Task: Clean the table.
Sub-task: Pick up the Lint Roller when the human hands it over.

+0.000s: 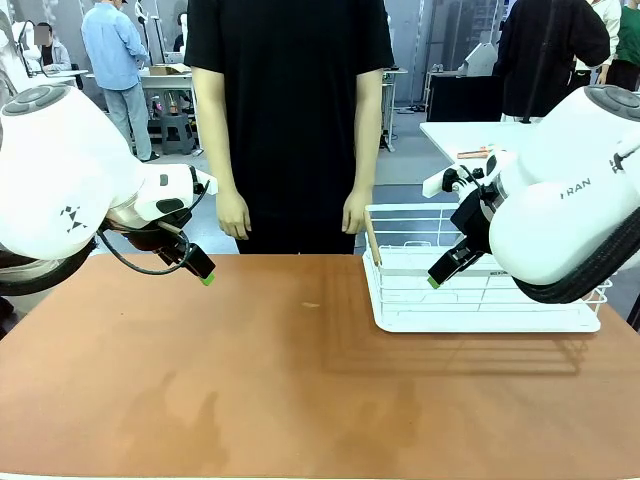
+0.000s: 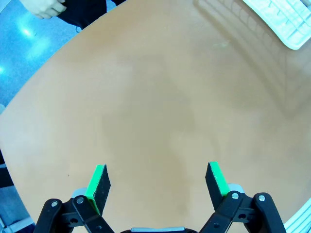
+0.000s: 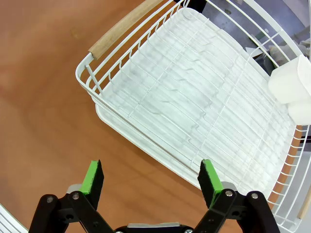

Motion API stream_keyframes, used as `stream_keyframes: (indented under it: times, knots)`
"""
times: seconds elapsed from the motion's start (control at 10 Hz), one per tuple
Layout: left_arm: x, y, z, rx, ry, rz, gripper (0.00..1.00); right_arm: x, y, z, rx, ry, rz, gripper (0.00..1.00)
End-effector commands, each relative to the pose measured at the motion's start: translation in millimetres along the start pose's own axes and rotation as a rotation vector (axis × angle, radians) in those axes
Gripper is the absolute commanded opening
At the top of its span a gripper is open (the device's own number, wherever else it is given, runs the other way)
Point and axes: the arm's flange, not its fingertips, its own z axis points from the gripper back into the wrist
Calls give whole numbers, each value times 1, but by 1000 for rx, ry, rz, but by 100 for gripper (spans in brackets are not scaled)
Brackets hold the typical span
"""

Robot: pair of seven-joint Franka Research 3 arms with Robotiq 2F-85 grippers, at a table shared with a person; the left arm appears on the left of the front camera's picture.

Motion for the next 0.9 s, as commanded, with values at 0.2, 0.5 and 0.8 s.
stream_keyframes:
  times: [0.2,0.5,0.8]
  knots:
    - [28,30,39,-255,3,72,100,21,-40,57,310,-23,-138,100]
    - [14,146,99,-975,-177,429,100,12,-149,102,845,-44,-422,100]
    - [-54,241,141,-1103,-388,647,100,-54,-233,117,1043,-117,-666,100]
